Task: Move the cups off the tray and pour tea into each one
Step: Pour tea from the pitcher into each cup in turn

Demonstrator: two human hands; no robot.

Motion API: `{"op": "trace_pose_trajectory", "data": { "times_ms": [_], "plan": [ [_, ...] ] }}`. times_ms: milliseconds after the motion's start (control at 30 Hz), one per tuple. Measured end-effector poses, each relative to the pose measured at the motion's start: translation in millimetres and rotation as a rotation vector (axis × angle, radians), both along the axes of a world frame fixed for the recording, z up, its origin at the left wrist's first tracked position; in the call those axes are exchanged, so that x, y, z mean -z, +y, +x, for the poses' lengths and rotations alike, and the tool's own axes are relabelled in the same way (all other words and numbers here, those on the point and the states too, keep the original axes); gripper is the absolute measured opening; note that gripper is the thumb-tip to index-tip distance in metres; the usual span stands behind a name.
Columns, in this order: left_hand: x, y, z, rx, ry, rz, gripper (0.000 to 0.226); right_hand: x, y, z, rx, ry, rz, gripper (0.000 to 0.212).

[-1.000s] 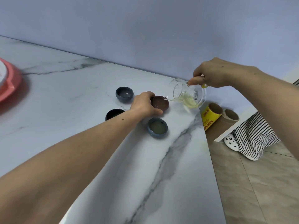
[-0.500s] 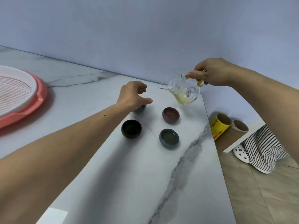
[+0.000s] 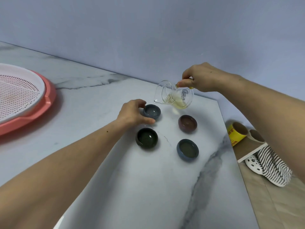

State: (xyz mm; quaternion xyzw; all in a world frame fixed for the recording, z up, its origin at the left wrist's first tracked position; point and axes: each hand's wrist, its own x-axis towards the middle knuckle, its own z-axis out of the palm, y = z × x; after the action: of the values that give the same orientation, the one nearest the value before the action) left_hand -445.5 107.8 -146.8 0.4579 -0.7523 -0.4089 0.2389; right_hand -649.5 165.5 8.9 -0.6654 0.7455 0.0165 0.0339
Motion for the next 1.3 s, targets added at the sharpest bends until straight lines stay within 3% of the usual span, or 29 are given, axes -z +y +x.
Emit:
{"op": "trace_pose_trajectory", "data": {
  "times_ms": [200, 467, 1300],
  "plan": [
    [4, 1, -3, -0.020, 0.001, -0.032, 0.061, 5, -7, 4, -0.026, 0.046, 0.028, 0.043],
    [7, 2, -3, -0.023, 0.031, -0.044, 0.061, 6, -15, 12, -0.080, 0.107, 0.041, 0.035],
    [9, -1, -4, -0.003, 0.040, -0.008, 0.064, -9, -19, 42, -0.210, 0.397, 0.013, 0.039]
  ]
}}
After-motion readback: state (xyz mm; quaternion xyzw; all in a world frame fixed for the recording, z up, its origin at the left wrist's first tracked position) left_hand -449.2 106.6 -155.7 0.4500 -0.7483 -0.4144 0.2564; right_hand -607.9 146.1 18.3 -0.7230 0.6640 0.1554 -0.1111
